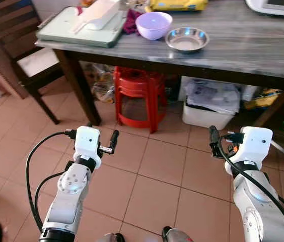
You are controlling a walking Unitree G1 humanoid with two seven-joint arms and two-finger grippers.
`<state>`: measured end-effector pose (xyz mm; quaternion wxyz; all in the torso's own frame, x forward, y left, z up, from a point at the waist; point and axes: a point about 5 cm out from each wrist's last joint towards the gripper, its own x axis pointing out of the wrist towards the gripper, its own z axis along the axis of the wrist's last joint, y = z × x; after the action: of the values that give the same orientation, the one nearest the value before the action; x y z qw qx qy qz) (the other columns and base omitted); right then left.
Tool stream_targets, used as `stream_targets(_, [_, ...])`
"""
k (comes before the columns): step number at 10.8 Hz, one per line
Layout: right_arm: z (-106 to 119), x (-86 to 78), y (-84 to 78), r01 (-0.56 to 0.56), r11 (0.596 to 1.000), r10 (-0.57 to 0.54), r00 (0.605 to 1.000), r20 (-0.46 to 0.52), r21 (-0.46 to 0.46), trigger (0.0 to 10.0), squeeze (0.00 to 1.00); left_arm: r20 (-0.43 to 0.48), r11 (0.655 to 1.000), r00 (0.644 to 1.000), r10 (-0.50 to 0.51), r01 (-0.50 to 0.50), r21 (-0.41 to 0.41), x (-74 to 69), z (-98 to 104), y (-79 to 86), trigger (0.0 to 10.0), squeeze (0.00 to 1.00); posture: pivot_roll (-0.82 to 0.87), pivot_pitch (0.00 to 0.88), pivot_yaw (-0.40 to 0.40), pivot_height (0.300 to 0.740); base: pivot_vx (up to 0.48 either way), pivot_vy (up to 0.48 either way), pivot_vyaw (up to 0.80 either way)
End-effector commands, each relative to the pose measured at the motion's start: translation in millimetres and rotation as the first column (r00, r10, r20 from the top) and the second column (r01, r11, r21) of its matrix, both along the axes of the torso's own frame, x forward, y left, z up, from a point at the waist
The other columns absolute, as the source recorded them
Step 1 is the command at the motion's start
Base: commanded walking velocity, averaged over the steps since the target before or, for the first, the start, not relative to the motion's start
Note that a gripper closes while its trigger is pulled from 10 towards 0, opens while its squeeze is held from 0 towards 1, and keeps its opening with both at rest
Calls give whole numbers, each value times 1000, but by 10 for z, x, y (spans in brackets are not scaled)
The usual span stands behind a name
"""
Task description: Setting the table
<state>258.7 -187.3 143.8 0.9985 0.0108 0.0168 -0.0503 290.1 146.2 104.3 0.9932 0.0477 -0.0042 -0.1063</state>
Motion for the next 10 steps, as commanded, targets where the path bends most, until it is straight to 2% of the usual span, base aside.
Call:
stream_targets(1, [-10, -2, 15, -2, 1000, 2, 1000, -8, -2, 10000, 0, 4, 1000, 1000, -6, 6, 2, -18, 14, 24, 10000, 0, -205, 157, 69, 740, 0, 0, -519])
stream_targets(2, [-5, -3, 13, -1, 1000, 1, 1000, -5, -4, 10000, 0, 5, 1000, 1000, -5, 5, 1, -17, 18, 24, 10000, 0, -205, 159, 68, 740, 0, 0, 0])
stream_targets(5, [252, 16, 21, 1, 998, 8, 992, 123, -67, 10000, 0, 101, 999, 994, 33, -29, -42, 38, 268, 14, 10000, 0, -204, 162, 67, 740, 0, 0, 0])
stream_targets(7, [302, 25, 60, -6, 995, 21, 988, 154, -95, 10000, 0, 123, 998, 991, 49, -44, -40, 40, 288, 13, 10000, 0, -203, 162, 67, 740, 0, -126, -219])
stream_targets(9, [257, -26, 60, 21, 998, -9, 982, 190, -64, 10000, 0, 140, 997, 987, 76, -72, -34, 29, 250, 11, 10000, 0, -205, 161, 69, 740, 0, -126, -247])
stream_targets(10, [189, -35, 54, 36, 999, -31, 984, 174, -20, 10000, 0, 144, 996, 986, 85, -83, -25, 32, 226, 12, 10000, 0, -205, 161, 70, 740, 0, 0, 0])
